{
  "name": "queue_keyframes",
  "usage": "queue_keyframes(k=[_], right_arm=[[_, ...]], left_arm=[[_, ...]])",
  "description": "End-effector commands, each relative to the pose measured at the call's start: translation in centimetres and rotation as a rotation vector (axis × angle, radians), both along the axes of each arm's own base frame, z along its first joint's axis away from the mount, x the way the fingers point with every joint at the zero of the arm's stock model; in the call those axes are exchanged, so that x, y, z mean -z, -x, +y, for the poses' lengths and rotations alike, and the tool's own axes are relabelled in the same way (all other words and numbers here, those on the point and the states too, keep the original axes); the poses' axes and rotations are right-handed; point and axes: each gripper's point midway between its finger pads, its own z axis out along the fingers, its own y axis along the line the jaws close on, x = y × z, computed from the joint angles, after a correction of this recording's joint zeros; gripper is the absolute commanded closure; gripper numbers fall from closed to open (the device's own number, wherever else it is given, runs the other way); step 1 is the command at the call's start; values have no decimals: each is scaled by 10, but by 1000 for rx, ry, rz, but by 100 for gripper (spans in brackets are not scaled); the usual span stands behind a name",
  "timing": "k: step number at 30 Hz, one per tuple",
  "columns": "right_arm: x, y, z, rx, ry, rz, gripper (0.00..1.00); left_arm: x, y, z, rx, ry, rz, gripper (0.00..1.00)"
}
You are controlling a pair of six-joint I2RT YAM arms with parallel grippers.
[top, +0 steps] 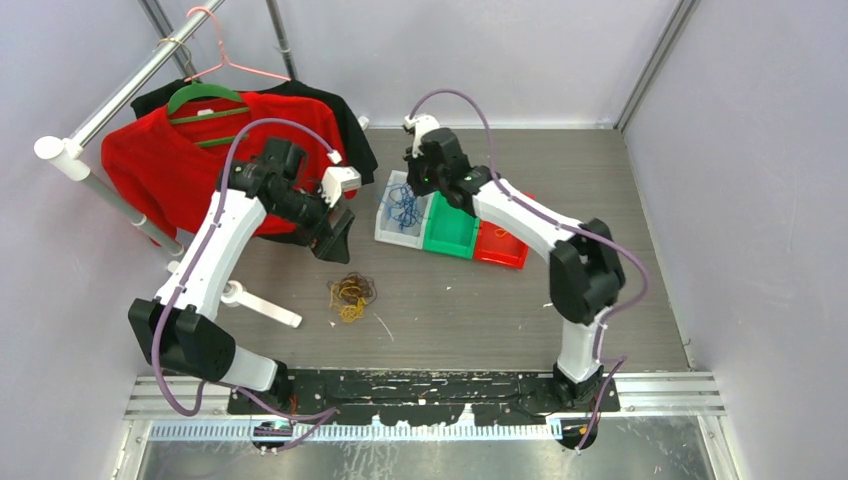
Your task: Untangle the cables
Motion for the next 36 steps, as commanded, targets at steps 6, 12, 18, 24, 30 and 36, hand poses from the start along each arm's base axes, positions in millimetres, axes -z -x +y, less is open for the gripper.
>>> queue_keyframes(k=[6, 12, 18, 24, 30, 36], right_arm=[[61, -41, 3, 47, 200, 31, 80], [-7, -23, 2, 29, 66, -57, 58], [-23, 19, 1, -37, -11, -46, 44], [-20, 70, 8, -77, -135, -57, 43], [7, 124, 28, -195, -206, -25, 42], [32, 163, 69, -360, -280, 40, 39]], left_arm=[[25, 9, 12, 88, -56, -21, 15], [78, 21, 19, 162, -93, 5, 16], [109, 19, 22, 196, -144, 8, 20], [131, 11, 26, 181, -176, -26, 30], [150, 1, 35, 138, -239, -39, 39], [157, 3, 33, 120, -228, 0, 85]])
